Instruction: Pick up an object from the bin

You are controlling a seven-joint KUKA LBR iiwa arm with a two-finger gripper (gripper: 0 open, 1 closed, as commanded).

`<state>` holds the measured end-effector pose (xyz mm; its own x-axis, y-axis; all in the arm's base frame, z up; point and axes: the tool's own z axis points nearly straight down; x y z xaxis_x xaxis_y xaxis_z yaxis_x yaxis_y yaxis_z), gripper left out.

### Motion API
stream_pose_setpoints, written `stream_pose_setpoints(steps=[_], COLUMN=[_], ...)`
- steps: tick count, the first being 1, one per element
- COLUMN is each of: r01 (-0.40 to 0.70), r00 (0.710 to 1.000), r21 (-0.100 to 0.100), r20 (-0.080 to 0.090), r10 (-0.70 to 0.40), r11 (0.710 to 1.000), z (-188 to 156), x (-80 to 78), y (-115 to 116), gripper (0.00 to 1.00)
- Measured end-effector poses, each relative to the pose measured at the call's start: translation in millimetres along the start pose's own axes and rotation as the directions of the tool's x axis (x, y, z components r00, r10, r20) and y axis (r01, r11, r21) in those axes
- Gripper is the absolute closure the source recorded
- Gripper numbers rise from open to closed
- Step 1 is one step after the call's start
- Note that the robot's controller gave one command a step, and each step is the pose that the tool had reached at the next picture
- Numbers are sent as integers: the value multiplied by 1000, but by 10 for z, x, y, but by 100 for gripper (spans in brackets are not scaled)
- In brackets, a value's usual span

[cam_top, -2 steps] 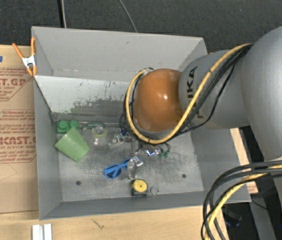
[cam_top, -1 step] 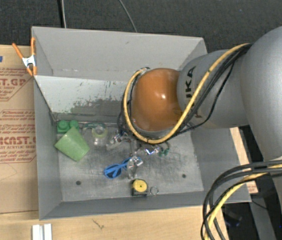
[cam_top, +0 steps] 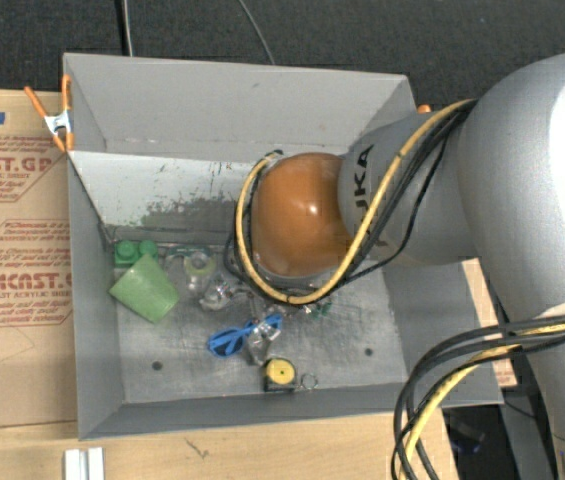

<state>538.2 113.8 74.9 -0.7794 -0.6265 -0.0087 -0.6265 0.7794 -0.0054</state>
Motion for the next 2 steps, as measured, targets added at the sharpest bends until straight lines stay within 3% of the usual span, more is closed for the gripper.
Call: stream_pose_setpoints(steps=[1,2], r01=[56,58], r00=[998,998], r21=[4,2], r20=[2,11], r10=[-56,-58], r11=[998,998], z=[-2,-29], x=[-26,-59], y=[62,83], gripper=[0,100])
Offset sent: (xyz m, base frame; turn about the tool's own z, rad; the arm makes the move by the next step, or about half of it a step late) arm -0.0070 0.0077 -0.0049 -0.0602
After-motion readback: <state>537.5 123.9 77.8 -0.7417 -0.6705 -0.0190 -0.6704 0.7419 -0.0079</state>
